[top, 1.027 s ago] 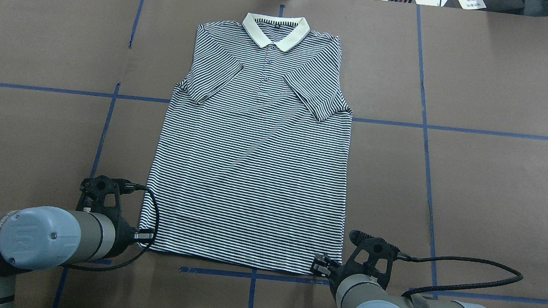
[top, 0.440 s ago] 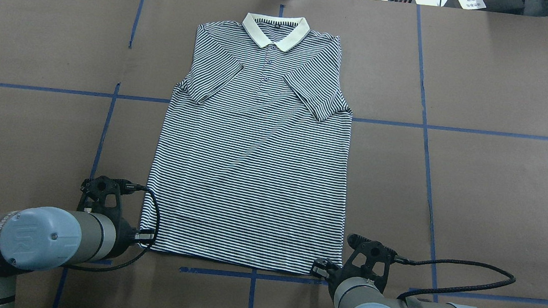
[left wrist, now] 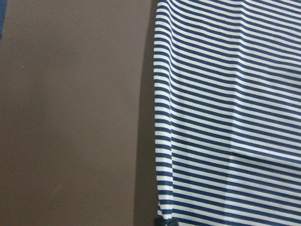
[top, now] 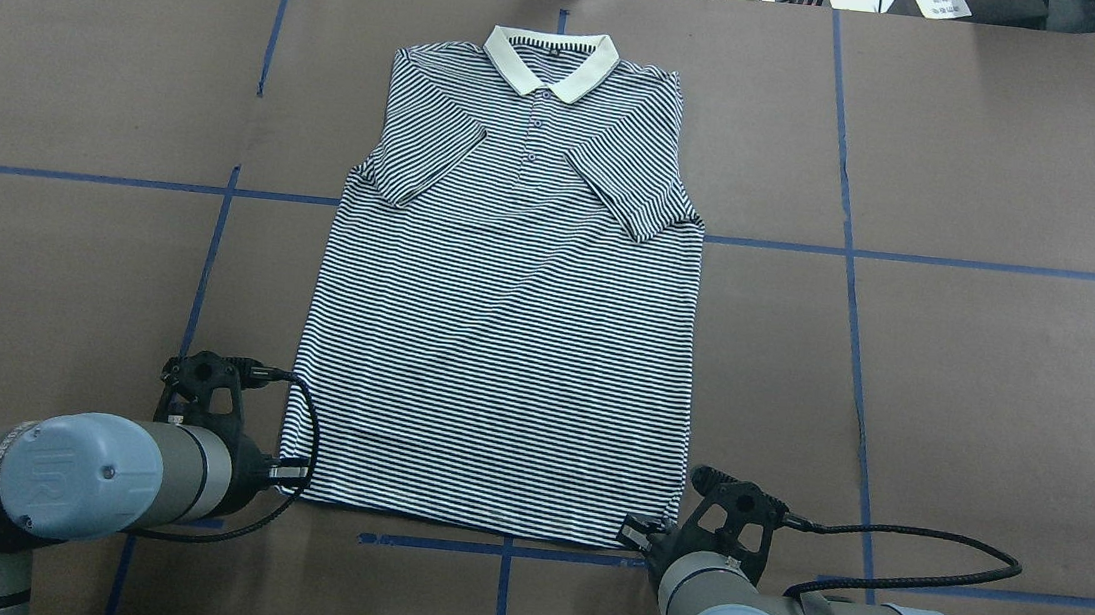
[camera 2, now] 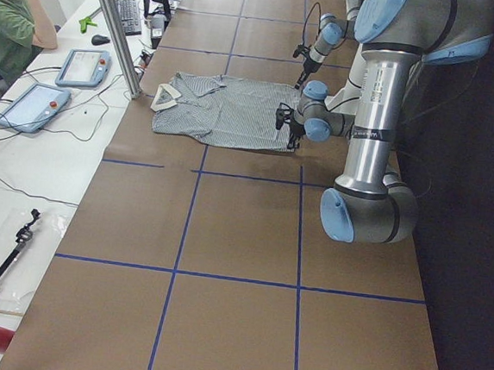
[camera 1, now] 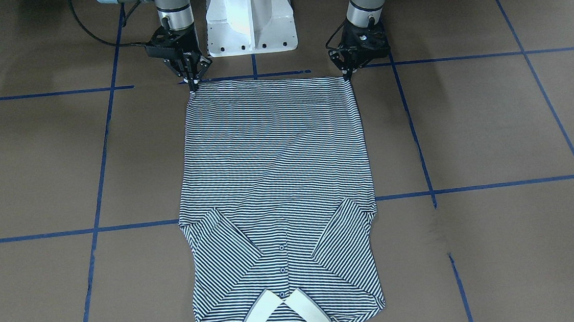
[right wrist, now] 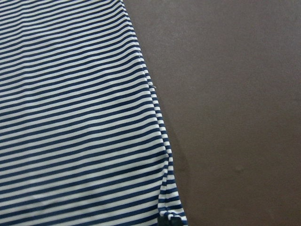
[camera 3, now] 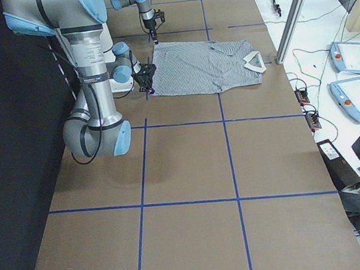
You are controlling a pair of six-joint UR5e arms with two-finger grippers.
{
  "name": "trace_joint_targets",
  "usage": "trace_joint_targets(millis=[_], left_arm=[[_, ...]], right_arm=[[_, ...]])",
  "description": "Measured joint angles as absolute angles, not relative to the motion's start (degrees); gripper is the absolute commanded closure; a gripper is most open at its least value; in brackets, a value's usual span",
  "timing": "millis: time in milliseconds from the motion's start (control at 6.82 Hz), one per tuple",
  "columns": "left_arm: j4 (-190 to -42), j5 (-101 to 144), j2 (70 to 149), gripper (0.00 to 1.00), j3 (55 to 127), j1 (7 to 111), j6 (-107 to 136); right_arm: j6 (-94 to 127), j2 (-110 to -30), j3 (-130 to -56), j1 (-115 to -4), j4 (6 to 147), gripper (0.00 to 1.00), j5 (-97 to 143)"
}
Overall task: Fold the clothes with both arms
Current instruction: 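Grasp the two hem corners with the left and right grippers, then lift the hem with both grippers and fold it toward the collar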
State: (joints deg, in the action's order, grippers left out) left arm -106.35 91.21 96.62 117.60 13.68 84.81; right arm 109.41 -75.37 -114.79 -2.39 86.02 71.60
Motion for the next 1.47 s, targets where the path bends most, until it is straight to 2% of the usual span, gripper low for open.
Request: trace_joint_targets(millis=[293,440,733,1027,1173,1466], left_arm=[[-105.77,91.59,96.55,1.00,119.34,13.80,84.56],[-102.68,93.15,96.44,1.00,123.68,14.09,83.48],[-88.06,97.15,98.80,1.00,136.99,14.62,81.57],[-68.99,101.88,107.14,1.00,149.02,16.59,81.29],[-64.05,103.97,110.21,1.00,150.48,18.61,80.88],[-61.99,104.79,114.17,1.00,145.33,23.43,74.36]], right_arm=[[109.11,-75.42,-116.20,-2.87,87.93,1.00,71.29],[108.75,-75.54,-121.06,-3.43,92.64,1.00,72.21],[108.29,-75.47,-136.04,-3.46,106.41,1.00,74.96],[108.34,-74.05,-151.02,-2.17,120.15,1.00,78.21],[108.24,-71.33,-153.22,-3.11,124.26,1.00,80.14],[103.12,-65.00,-148.71,-8.61,126.29,1.00,81.30]])
